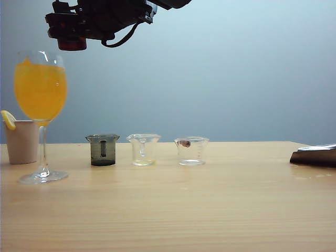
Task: Pick up the fourth measuring cup from the left, pour the grenadine inside into the goblet, and finally put the measuring cup back in its original place.
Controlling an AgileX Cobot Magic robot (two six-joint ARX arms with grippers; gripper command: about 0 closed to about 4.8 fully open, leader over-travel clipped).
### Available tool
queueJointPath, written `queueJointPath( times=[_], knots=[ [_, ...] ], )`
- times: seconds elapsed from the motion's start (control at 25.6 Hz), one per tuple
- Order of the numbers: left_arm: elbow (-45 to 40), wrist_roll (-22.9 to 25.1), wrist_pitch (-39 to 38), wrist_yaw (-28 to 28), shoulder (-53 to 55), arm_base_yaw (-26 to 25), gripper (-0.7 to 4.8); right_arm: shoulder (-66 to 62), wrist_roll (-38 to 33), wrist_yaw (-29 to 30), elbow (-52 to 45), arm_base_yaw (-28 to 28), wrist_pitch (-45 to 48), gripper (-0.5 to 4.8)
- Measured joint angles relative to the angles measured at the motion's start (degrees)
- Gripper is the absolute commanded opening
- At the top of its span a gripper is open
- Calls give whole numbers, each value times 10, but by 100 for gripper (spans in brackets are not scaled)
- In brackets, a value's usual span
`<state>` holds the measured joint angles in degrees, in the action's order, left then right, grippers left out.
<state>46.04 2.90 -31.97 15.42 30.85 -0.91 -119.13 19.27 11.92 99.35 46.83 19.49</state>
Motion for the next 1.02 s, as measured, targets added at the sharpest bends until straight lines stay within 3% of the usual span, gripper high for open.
queueJointPath(
  times=[0.31,0.47,1.02],
  knots=[
    [0,-2,0,12,0,0,-5,0,73,-2,0,0,0,-1],
    [0,-26,1,15,0,0,-5,-2,81,-10,0,4,5,-1],
    [0,-27,2,16,0,0,-6,-15,125,-14,0,22,13,-1]
  ],
)
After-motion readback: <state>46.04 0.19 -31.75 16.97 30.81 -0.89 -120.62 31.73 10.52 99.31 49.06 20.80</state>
